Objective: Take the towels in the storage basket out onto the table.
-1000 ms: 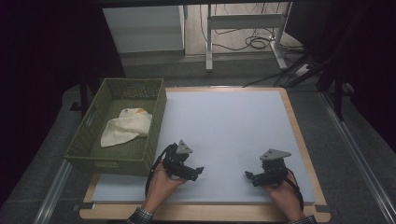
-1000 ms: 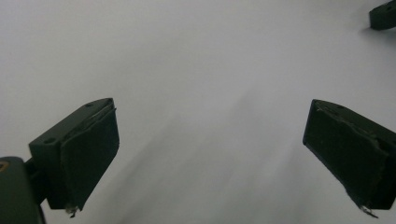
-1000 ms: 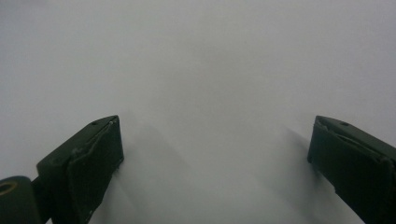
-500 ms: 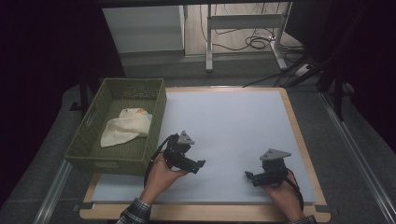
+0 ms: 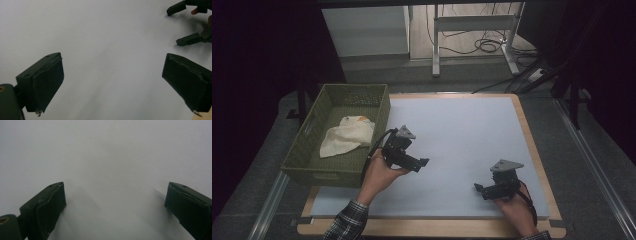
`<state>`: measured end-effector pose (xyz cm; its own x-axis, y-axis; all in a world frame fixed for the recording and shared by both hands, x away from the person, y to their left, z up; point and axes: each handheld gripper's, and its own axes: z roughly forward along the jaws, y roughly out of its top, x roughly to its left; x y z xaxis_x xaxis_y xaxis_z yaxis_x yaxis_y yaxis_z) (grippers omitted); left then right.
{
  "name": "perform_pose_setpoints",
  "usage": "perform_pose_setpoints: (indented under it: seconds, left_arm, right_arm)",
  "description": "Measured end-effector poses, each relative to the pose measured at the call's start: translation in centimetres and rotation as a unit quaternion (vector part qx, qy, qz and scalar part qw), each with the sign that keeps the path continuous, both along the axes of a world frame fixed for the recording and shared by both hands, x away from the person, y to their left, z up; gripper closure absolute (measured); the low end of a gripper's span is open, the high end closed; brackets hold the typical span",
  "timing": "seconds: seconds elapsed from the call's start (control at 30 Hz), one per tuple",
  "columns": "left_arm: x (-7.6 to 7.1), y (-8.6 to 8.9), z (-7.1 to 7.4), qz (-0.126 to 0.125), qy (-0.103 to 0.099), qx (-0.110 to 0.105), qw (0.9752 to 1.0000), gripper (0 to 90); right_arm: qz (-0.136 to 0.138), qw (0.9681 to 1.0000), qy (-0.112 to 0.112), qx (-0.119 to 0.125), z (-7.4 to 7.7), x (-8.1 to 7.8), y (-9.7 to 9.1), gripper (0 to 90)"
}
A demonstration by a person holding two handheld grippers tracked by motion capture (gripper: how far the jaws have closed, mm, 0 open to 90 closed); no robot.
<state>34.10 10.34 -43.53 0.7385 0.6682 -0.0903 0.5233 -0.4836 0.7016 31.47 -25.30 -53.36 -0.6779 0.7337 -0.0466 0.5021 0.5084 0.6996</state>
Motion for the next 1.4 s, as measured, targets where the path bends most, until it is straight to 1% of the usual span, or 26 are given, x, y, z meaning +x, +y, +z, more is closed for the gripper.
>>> perform_pose_setpoints:
  seconds: [0.1,0.13,0.23,0.37,0.47,0.73,0.87,1.0,1.2,1.4]
  left_arm:
    - [0.3,0.5,0.4,0.005,0.001,-0.001,1.0000,4.2]
    - [0.4,0.7,0.6,0.009,0.001,-0.005,0.9999,4.2]
    - [0.7,1.3,1.0,0.012,0.000,-0.008,0.9999,4.4]
    - [1.0,2.0,1.6,0.020,-0.002,-0.007,0.9998,4.4]
    - [1.2,2.7,2.0,0.024,-0.003,-0.011,0.9996,4.5]
    - [1.9,4.2,2.9,0.044,-0.010,-0.001,0.9990,4.7]
    - [2.2,5.2,3.3,0.058,-0.011,0.001,0.9983,4.8]
    - [2.6,6.2,3.7,0.070,-0.013,0.007,0.9974,4.8]
    - [3.2,8.0,4.2,0.089,-0.013,0.004,0.9959,4.9]
    - [3.7,9.7,4.7,0.110,-0.021,0.012,0.9937,4.9]
  right_arm:
    - [0.001,1.0000,-0.001,0.000,0.0,0.0,0.0,3.2]
    - [0.001,1.0000,-0.001,0.000,0.0,0.0,0.0,3.2]
    - [0.001,1.0000,-0.001,-0.001,0.0,0.0,0.0,3.2]
    - [0.001,1.0000,-0.001,-0.001,0.0,0.0,0.0,3.2]
    - [0.001,1.0000,-0.001,-0.001,0.0,0.0,0.0,3.2]
    - [0.001,1.0000,-0.001,0.000,0.0,0.0,0.0,3.2]
    - [0.000,1.0000,-0.001,0.001,0.0,0.0,0.0,3.2]
    - [0.000,1.0000,-0.001,0.001,0.0,0.0,0.0,3.2]
    - [0.000,1.0000,-0.001,0.001,0.0,0.0,0.0,3.2]
    - [0.000,1.0000,-0.001,0.001,0.0,0.0,0.0,3.2]
